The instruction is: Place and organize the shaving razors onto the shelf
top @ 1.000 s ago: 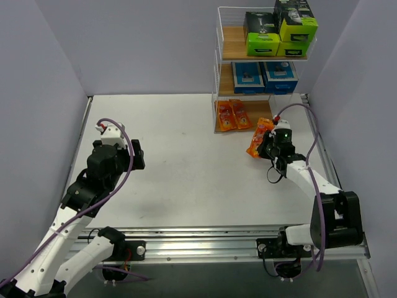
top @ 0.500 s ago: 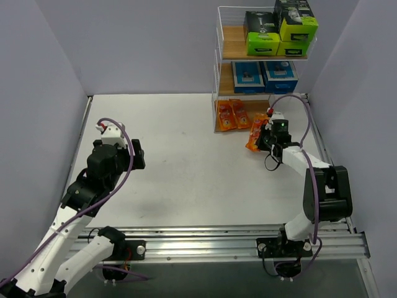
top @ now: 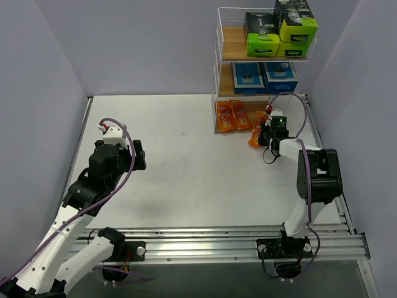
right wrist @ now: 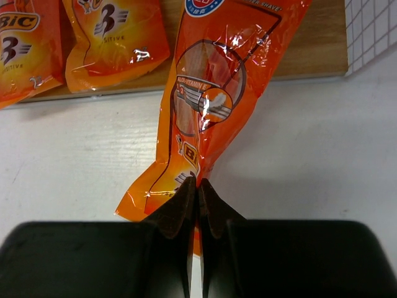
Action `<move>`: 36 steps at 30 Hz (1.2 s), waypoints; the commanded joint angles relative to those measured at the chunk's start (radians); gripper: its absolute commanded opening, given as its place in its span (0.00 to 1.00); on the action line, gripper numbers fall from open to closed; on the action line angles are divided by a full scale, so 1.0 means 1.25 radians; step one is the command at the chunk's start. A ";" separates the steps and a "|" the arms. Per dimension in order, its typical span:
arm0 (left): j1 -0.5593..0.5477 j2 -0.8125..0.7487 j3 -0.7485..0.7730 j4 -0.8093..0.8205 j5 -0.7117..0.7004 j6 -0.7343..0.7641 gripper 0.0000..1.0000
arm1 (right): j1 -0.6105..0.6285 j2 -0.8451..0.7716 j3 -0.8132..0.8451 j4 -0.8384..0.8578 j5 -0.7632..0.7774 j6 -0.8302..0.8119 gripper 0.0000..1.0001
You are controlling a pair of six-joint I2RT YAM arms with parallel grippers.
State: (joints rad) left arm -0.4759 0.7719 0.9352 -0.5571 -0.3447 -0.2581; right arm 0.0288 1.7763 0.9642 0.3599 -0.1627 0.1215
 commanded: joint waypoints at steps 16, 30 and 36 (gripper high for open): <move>-0.001 0.017 0.020 0.024 0.000 0.004 0.95 | -0.016 0.102 0.153 -0.001 0.060 -0.086 0.04; -0.003 0.022 0.019 0.025 0.006 0.005 0.95 | -0.014 0.077 0.131 0.007 0.103 -0.076 0.35; -0.002 0.017 0.019 0.025 0.012 0.004 0.95 | -0.018 0.033 0.074 0.024 0.112 -0.049 0.35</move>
State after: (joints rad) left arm -0.4770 0.7998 0.9352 -0.5575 -0.3420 -0.2573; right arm 0.0185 1.8942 1.0962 0.3637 -0.0509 0.0360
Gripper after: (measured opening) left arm 0.946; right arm 0.350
